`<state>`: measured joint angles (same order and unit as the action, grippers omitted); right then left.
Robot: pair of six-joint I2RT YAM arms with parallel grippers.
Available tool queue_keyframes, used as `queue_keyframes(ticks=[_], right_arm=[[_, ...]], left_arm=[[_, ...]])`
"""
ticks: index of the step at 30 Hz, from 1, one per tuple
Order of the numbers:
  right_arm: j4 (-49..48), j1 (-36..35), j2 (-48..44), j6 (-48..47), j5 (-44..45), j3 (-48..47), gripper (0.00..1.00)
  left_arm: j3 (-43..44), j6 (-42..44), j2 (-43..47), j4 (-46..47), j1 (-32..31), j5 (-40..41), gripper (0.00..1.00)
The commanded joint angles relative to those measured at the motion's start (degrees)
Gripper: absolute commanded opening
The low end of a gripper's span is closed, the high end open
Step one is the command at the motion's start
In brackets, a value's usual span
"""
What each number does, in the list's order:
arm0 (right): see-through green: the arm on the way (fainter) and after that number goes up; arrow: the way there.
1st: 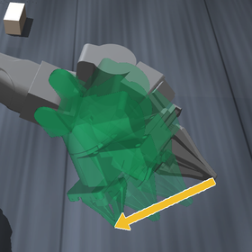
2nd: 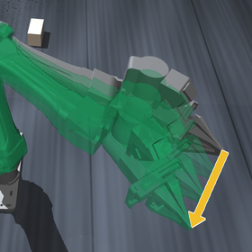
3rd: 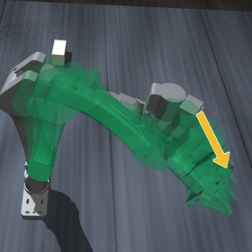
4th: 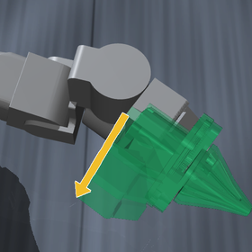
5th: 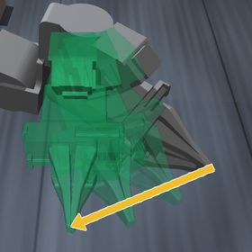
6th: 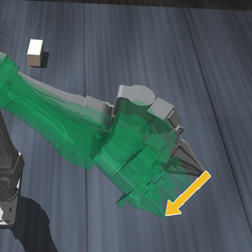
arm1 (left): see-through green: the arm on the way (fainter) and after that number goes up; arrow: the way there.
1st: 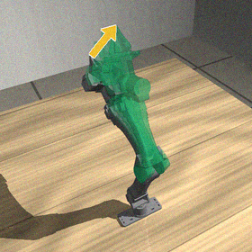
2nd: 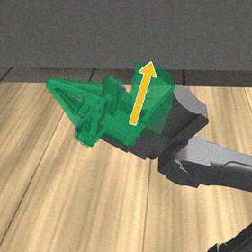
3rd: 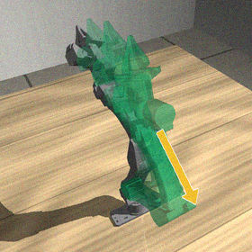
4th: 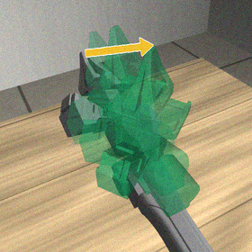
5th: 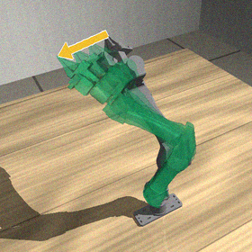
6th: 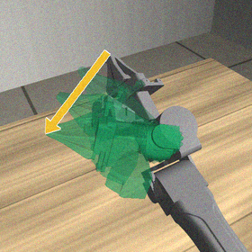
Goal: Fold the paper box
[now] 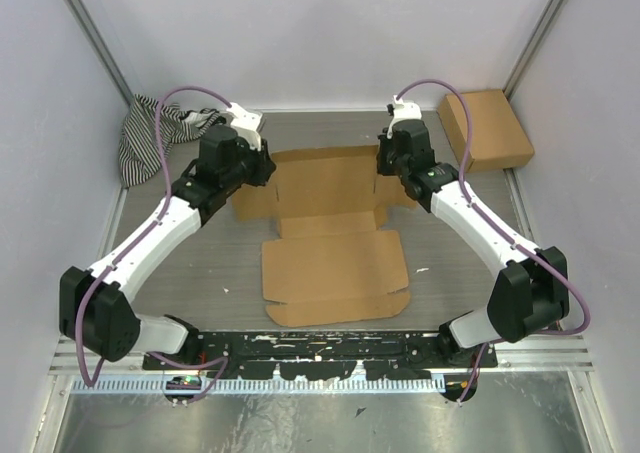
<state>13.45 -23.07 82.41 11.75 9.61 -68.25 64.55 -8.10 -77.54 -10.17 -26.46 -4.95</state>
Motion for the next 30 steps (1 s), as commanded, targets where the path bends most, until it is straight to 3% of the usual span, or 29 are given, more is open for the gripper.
queue_keyframes(ticks=[1, 6, 8, 10, 14, 19, 25, 30], right_arm=[[-3.4, -0.3, -2.4, 0.1, 1.2, 0.3, 0.03], [-3.2, -0.5, -2.9, -0.2, 1.2, 0.4, 0.03], [-2.9, -0.4, -2.7, -0.2, 1.0, 0.2, 0.03], [-2.8, -0.5, -2.7, -0.3, 0.9, 0.1, 0.03], [-2.2, -0.6, -2.7, -0.3, 0.9, -0.4, 0.03], [-1.9, -0.6, -2.6, -0.4, 0.8, -0.7, 0.03], [-1.8, -0.6, -2.3, -0.3, 0.2, -1.0, 0.04], [-1.7, -0.7, -2.2, -0.2, 0.0, -1.0, 0.04]], left_arm=[[0.9, 0.6, -0.3, -1.7, -0.4, 6.7, 0.27], [2.2, 0.9, -1.0, -3.8, -0.4, 8.1, 0.25], [2.9, 0.6, -1.8, -4.8, -0.4, 6.9, 0.12], [3.5, 0.4, -2.2, -5.6, -0.5, 5.5, 0.08], [4.8, 0.3, -1.7, -7.0, -0.6, 5.1, 0.32], [6.9, 1.6, 0.6, -8.5, -0.7, 6.8, 0.47], [10.7, 5.3, -0.5, -12.4, -0.7, 9.0, 0.5], [13.0, 6.2, -3.0, -14.4, -0.7, 8.2, 0.45]])
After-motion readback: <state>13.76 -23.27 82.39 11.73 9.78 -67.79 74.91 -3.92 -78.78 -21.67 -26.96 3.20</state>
